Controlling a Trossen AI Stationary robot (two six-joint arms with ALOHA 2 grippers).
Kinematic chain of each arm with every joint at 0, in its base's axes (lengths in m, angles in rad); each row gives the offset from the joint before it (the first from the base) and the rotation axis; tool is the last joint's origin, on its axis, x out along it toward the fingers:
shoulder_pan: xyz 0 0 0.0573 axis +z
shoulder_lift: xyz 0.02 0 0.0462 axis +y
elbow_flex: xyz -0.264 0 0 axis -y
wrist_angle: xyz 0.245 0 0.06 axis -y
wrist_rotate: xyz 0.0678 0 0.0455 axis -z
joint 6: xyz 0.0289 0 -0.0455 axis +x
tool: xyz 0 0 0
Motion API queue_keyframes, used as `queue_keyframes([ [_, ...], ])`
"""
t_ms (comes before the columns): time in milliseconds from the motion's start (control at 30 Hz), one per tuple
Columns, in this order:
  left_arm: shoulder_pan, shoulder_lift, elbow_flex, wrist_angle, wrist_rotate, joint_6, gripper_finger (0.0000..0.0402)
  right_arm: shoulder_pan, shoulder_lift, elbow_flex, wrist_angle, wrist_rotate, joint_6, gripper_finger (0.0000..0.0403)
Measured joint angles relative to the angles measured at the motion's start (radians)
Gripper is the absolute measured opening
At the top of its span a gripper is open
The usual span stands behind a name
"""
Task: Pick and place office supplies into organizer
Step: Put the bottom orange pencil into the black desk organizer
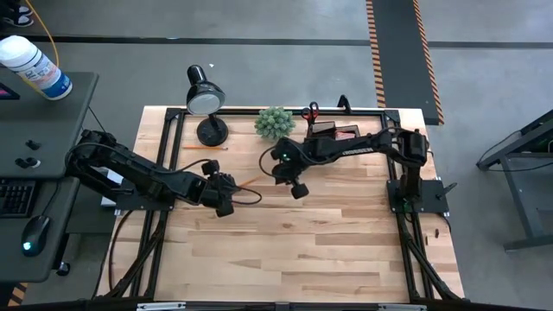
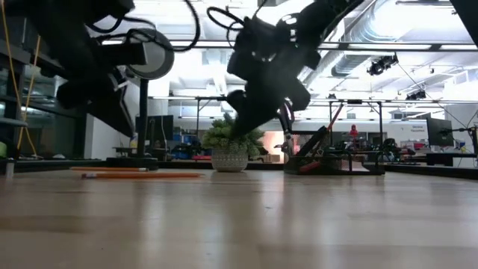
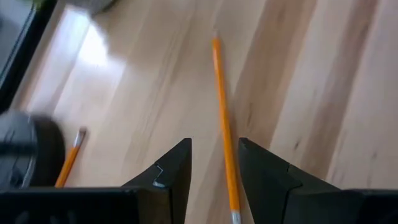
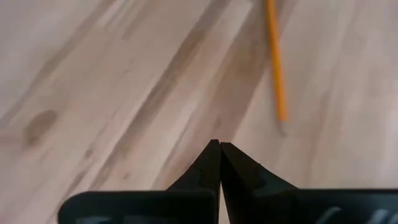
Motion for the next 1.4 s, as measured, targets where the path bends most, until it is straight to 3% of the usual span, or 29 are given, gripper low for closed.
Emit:
queue_keyframes([
  [167, 0.0, 0.0, 0.0, -0.1, -0.003, -0.095, 0.0117, -0.007, 0.0, -0.078, 0.053, -0.018, 0.01, 0.0],
  [433, -0.013, 0.0, -0.007, -0.088, -0.076, -0.113, 0.0117, 0.008, 0.0, -0.133, 0.081, -0.025, 0.015, 0.0],
  [633, -0.152, 0.0, -0.123, -0.046, -0.093, -0.284, 0.0117, 0.012, -0.001, -0.168, 0.105, -0.029, 0.01, 0.0],
  [767, -0.242, -0.041, -0.191, -0.073, -0.175, -0.461, 0.0117, 0.013, -0.001, -0.18, 0.119, -0.03, 0.008, 0.0],
  [967, -0.311, -0.136, -0.237, -0.015, -0.255, -0.53, 0.0117, 0.014, -0.001, -0.18, 0.15, -0.068, 0.007, 0.0],
  [1200, -0.328, -0.14, -0.337, 0.142, -0.22, -0.577, 0.0118, 0.014, -0.001, -0.18, 0.151, -0.085, 0.007, 0.0],
  [1400, -0.328, -0.14, -0.403, 0.165, -0.195, -0.664, 0.0118, 0.015, -0.001, -0.18, 0.151, -0.123, 0.007, 0.0],
])
